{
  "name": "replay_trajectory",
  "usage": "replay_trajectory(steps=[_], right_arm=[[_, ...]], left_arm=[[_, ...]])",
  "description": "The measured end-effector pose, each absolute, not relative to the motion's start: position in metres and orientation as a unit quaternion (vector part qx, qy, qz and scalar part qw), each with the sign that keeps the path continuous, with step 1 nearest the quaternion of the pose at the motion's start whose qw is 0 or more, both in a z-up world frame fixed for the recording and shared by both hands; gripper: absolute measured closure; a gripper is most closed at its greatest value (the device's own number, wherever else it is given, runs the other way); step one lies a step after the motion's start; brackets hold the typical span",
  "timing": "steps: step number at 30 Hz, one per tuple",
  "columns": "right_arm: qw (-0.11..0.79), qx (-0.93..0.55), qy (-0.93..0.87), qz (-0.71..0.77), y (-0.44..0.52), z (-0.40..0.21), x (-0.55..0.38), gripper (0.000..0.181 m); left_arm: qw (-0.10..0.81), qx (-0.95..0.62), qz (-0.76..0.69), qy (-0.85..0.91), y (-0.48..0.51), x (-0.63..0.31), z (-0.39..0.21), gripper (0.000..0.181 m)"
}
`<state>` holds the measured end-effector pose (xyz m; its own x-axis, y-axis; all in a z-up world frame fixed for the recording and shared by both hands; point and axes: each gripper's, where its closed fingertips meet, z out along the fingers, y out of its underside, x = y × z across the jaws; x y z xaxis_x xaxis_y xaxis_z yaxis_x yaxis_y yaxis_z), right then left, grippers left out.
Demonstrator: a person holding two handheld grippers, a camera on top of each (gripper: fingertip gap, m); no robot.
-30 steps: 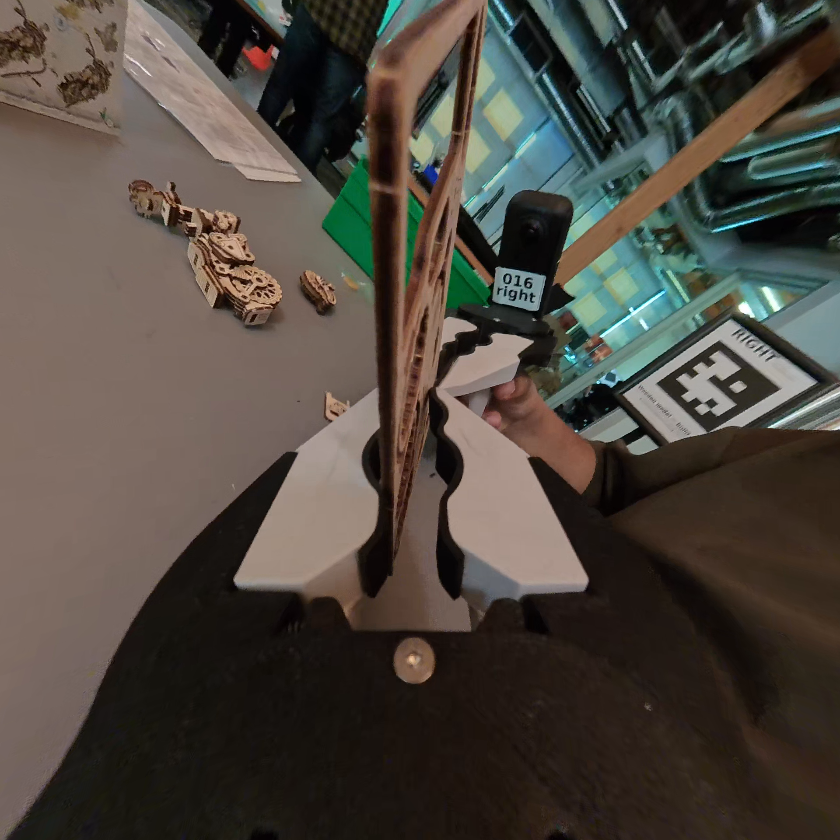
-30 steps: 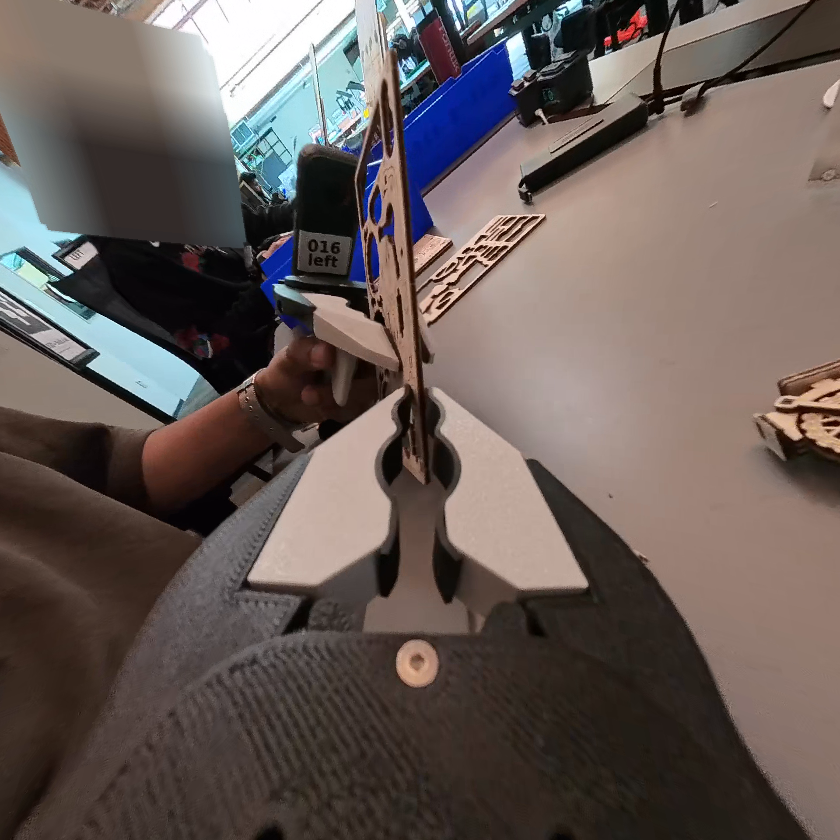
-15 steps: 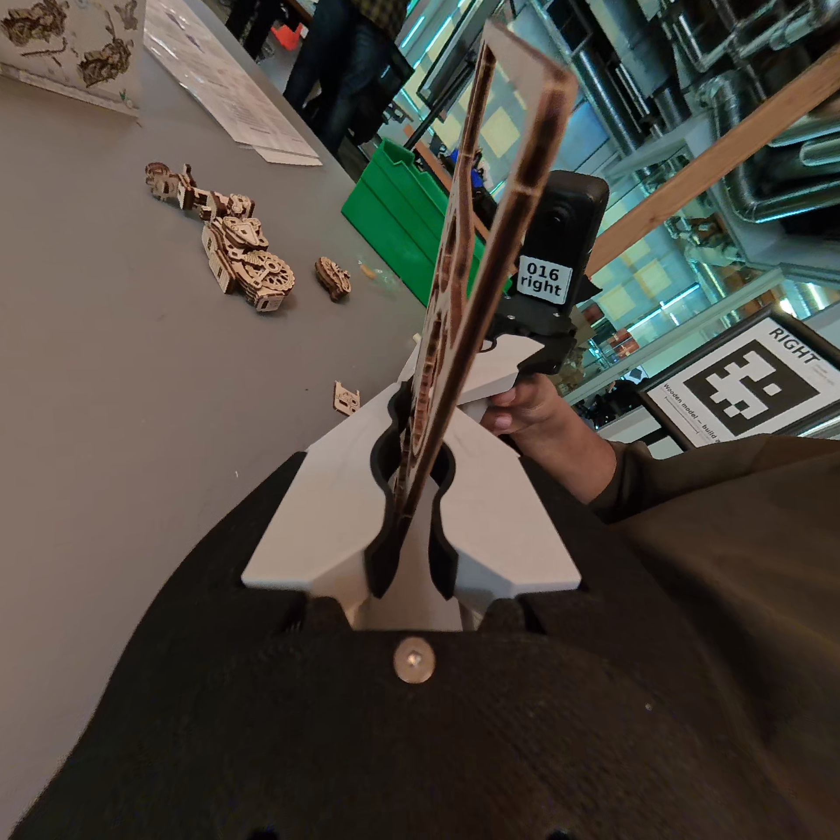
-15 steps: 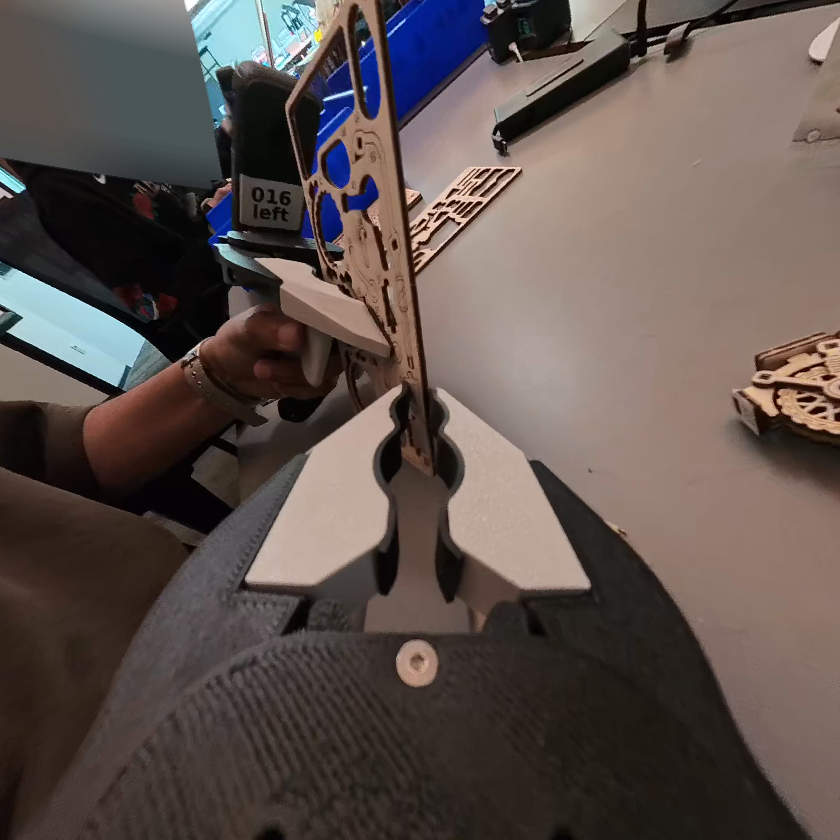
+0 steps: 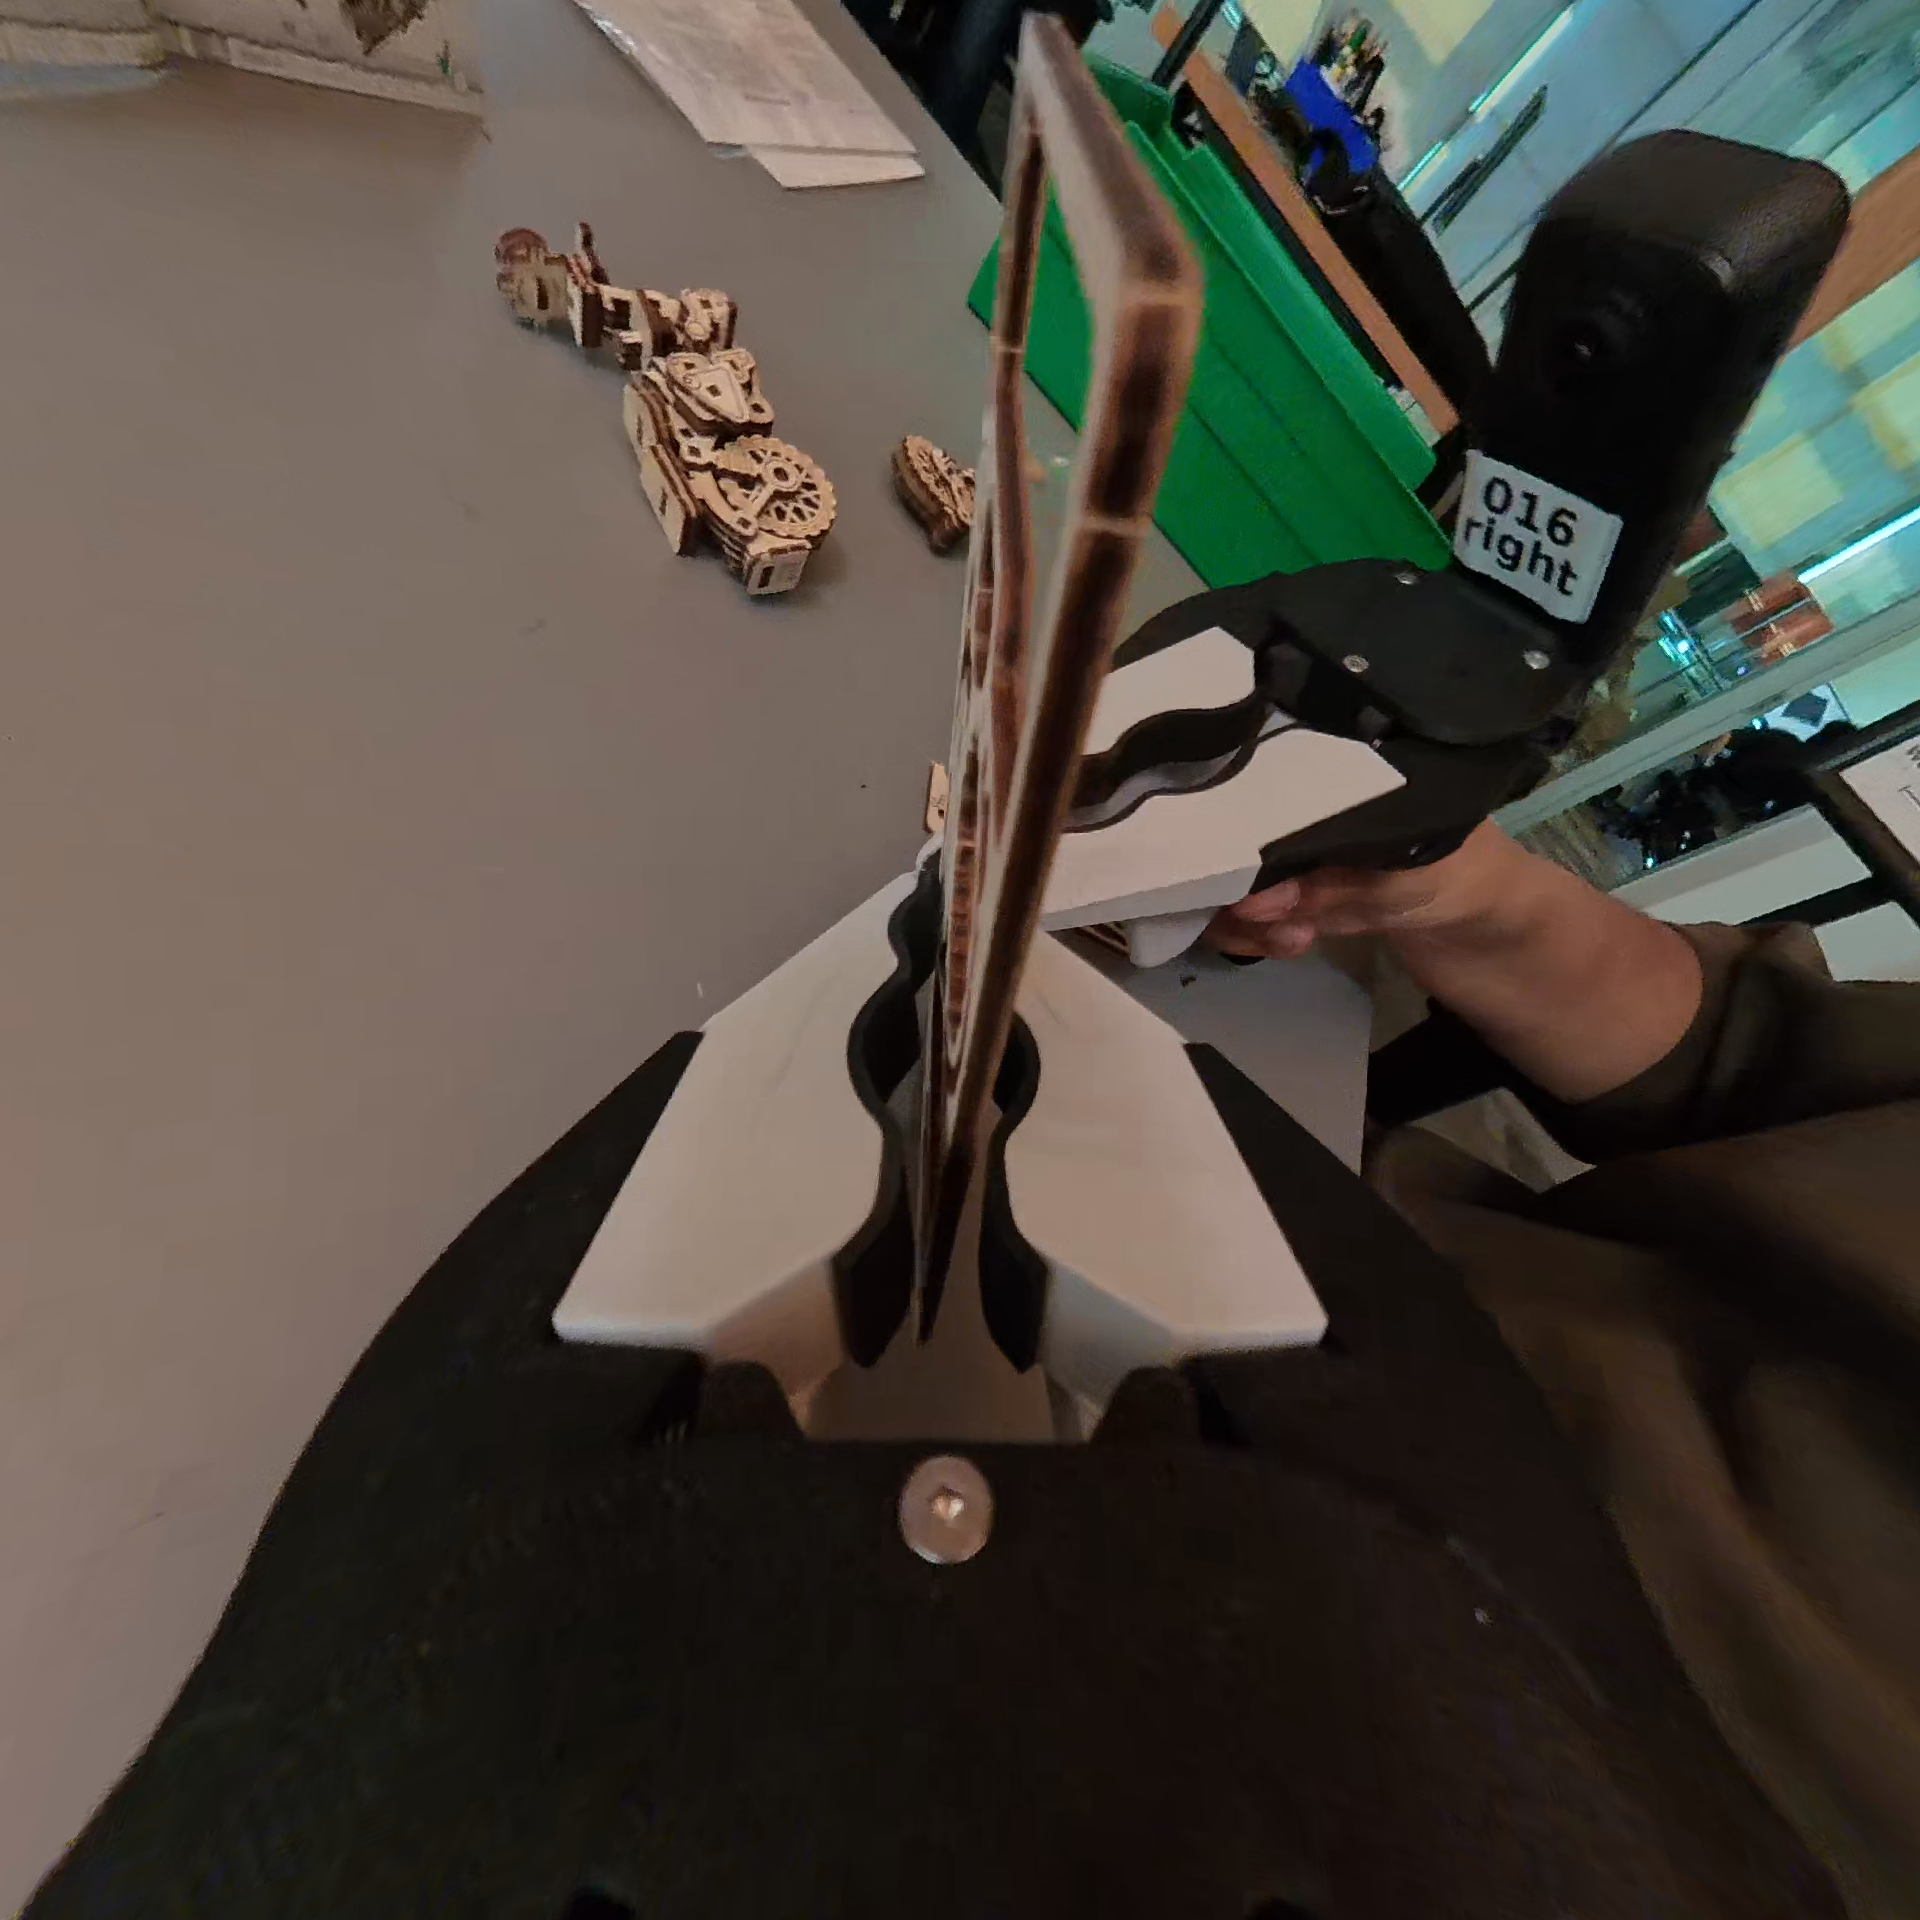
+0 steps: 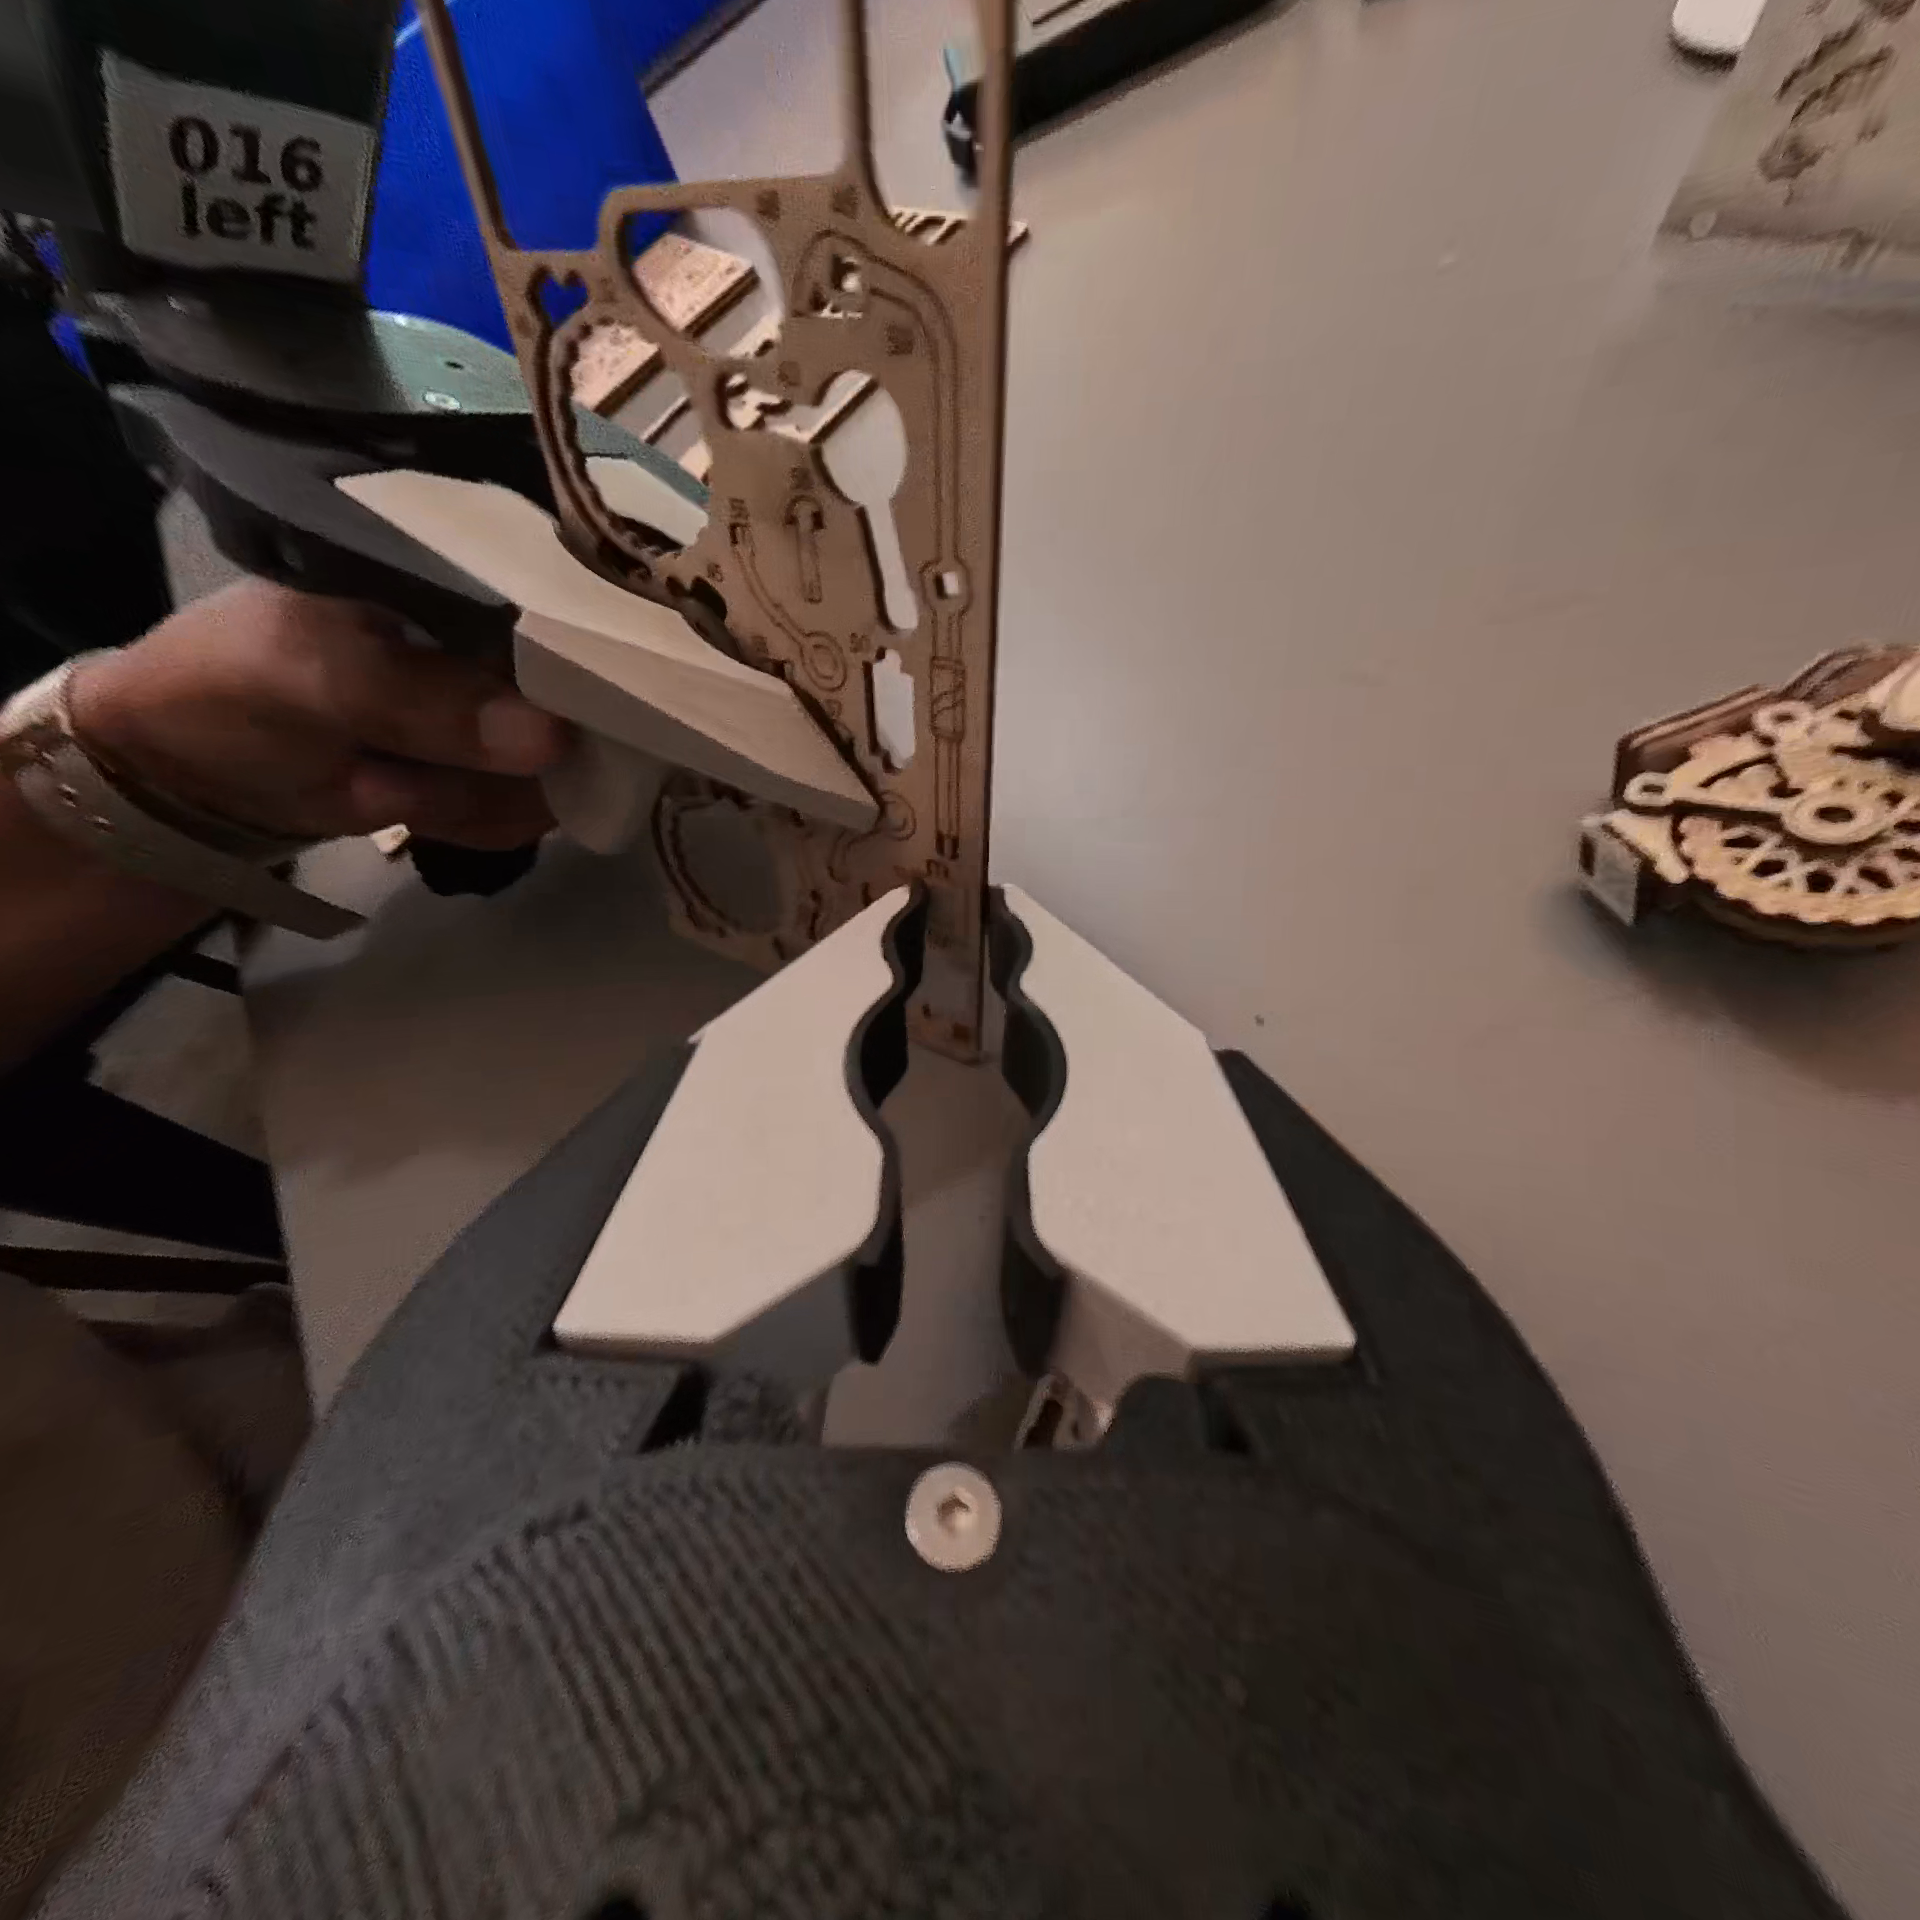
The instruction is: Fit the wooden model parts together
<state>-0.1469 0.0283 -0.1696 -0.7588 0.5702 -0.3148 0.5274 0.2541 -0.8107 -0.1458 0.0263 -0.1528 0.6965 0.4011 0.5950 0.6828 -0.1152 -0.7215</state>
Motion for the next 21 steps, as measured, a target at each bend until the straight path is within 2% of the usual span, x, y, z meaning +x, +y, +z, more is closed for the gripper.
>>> replay_trajectory(steps=[1,3,13,21], right_arm=[[0.031,-0.335,-0.798,0.499,0.028,-0.17,-0.147,0.171],[0.037,-0.321,-0.808,0.493,0.029,-0.174,-0.145,0.157],[-0.077,-0.311,-0.773,0.547,0.023,-0.155,-0.129,0.174],[-0.063,-0.322,-0.811,0.484,0.026,-0.174,-0.127,0.174]], left_arm=[[0.555,-0.732,-0.134,-0.373,0.025,-0.146,-0.153,0.181],[0.558,-0.719,-0.157,-0.383,0.022,-0.148,-0.156,0.181],[0.588,-0.697,-0.231,-0.341,0.02,-0.134,-0.138,0.181],[0.545,-0.748,-0.185,-0.33,0.025,-0.129,-0.154,0.181]])
